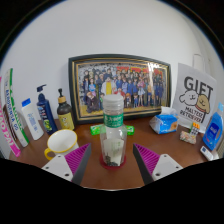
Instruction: Pour water
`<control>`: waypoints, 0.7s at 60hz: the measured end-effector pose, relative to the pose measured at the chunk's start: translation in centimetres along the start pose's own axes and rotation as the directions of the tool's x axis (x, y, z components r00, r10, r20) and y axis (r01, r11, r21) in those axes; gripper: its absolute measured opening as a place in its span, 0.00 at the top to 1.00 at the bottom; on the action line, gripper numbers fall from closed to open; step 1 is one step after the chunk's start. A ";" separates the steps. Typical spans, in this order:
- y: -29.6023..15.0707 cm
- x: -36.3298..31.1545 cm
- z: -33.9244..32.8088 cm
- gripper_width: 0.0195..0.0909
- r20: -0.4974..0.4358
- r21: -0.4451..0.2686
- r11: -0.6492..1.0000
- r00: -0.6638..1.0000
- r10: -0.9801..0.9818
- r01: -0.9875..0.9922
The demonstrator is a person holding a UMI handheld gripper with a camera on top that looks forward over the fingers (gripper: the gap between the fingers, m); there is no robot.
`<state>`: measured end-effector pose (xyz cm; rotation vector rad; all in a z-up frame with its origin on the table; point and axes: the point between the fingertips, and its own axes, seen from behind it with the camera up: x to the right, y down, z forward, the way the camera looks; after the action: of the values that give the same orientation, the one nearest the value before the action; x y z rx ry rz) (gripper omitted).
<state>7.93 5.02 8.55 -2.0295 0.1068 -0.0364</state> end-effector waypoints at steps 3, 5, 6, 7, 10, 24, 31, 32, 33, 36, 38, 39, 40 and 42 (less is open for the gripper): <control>-0.1 -0.3 -2.0 0.08 -0.009 -0.024 1.000 1.000 -0.007 0.007; -0.2 -0.6 -3.5 0.08 -0.014 -0.040 0.999 1.000 -0.012 0.012; -0.3 -0.8 -4.3 0.07 -0.017 -0.046 0.999 1.000 -0.012 0.011; -0.3 -1.1 -5.0 0.07 -0.018 -0.052 0.999 1.000 -0.012 0.011; -0.6 -2.0 -7.6 0.08 -0.008 -0.066 0.998 1.000 -0.011 0.010; -0.9 -4.0 -18.8 0.07 -0.036 -0.134 0.991 0.999 -0.018 0.013; -0.7 -4.5 -22.7 0.07 -0.060 -0.142 0.990 0.998 0.008 -0.017; -0.7 -4.6 -23.1 0.07 -0.062 -0.143 0.990 0.998 0.008 -0.016; -0.6 -4.6 -23.6 0.07 -0.066 -0.146 0.989 0.998 0.006 -0.016; -0.3 -4.6 -24.7 0.07 -0.075 -0.149 0.989 0.997 0.002 -0.013; -0.3 -4.7 -25.2 0.07 -0.075 -0.145 0.989 0.997 -0.010 -0.001; -0.2 -4.7 -25.5 0.07 -0.077 -0.144 0.990 0.997 -0.014 0.003; -0.2 -4.7 -25.7 0.07 -0.079 -0.144 0.990 0.997 -0.018 0.006; 0.0 -4.6 -26.2 0.07 -0.083 -0.145 0.989 0.996 -0.024 0.012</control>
<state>1.42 -17.90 20.31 -2.1738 0.1477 -0.1295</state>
